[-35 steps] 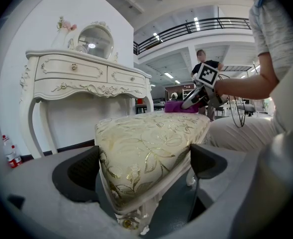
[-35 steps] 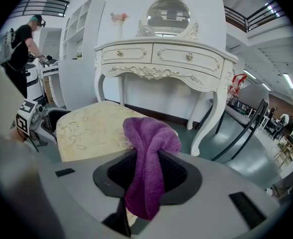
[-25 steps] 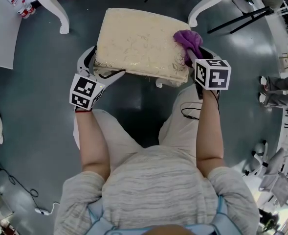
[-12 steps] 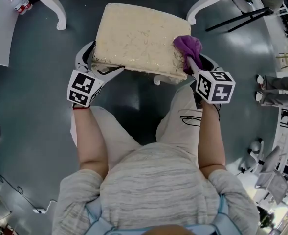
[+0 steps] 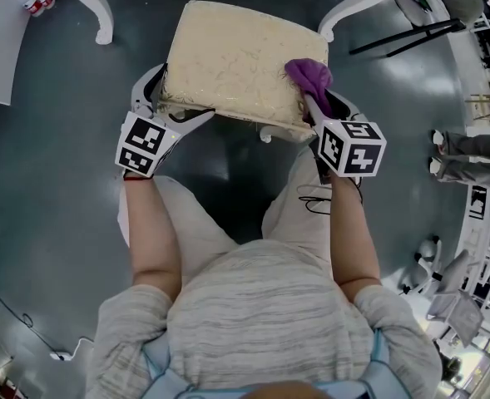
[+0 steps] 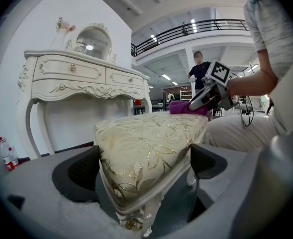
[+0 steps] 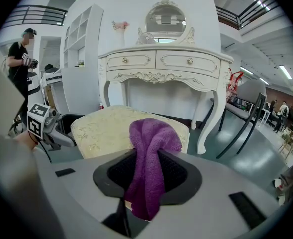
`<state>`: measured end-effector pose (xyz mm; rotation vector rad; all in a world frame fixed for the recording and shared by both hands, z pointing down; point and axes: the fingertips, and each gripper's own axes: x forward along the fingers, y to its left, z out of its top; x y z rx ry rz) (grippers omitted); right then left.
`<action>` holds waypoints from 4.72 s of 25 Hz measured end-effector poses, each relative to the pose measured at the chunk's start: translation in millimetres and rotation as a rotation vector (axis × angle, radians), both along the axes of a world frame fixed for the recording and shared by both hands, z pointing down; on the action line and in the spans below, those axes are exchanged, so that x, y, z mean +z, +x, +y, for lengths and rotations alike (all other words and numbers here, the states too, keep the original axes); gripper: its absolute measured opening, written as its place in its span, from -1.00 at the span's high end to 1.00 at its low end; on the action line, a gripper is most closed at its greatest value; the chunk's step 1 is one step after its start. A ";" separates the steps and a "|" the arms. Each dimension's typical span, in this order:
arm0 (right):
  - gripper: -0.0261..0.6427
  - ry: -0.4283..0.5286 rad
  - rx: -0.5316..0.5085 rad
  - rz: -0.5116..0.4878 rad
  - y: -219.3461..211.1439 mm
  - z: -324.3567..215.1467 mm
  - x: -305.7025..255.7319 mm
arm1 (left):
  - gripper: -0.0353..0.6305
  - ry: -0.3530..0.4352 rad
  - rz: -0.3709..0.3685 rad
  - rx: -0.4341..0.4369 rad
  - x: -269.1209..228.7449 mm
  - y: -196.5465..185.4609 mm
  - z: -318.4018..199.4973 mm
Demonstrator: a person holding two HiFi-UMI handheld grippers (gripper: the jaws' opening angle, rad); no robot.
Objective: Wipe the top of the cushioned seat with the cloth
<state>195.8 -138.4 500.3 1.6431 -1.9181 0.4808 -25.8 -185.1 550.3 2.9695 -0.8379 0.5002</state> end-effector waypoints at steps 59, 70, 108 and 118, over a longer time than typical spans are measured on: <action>0.58 0.031 -0.460 0.103 -218.0 -50.2 -1.0 | -0.85 0.004 0.024 0.026 -3.7 -1.7 1.3; 0.58 0.016 -0.522 0.066 -241.0 -44.0 0.7 | -0.86 0.005 0.030 0.031 -3.4 -2.0 -0.2; 0.58 0.314 -0.495 -0.596 -104.0 -49.0 -80.0 | 0.84 0.166 0.162 -0.140 -90.2 9.5 -4.7; 0.59 0.344 -0.459 -0.621 -72.5 -49.1 -77.3 | 0.86 0.190 0.135 -0.112 -112.0 38.5 -8.2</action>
